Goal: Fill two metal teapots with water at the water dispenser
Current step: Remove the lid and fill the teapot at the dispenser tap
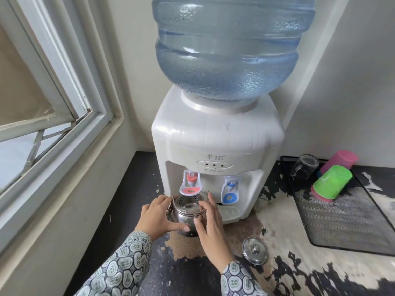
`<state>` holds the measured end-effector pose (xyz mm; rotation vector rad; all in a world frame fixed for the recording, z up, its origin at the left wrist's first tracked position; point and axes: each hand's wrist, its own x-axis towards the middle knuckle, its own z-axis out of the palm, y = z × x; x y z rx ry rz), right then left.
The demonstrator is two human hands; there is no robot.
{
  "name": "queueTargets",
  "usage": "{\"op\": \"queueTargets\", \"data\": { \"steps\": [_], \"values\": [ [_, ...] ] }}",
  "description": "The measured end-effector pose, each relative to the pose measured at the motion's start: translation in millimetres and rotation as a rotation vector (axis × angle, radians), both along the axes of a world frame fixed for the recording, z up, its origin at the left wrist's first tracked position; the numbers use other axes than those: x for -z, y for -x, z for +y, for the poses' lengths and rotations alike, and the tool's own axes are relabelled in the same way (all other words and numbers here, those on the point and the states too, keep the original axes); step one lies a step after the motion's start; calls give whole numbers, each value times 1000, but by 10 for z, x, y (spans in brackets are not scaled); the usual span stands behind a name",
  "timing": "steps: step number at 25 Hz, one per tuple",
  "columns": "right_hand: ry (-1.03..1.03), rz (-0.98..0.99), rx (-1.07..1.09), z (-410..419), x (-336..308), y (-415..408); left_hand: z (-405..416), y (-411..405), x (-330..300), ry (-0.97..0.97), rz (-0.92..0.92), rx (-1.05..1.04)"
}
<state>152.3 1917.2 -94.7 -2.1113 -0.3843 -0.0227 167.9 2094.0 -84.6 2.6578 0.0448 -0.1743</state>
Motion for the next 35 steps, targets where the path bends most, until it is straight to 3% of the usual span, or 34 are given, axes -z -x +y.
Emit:
{"op": "queueTargets", "data": {
  "steps": [35],
  "values": [
    [129, -14, -131, -210, 60, -70, 22, -56, -42, -3, 58, 2]
  ]
}}
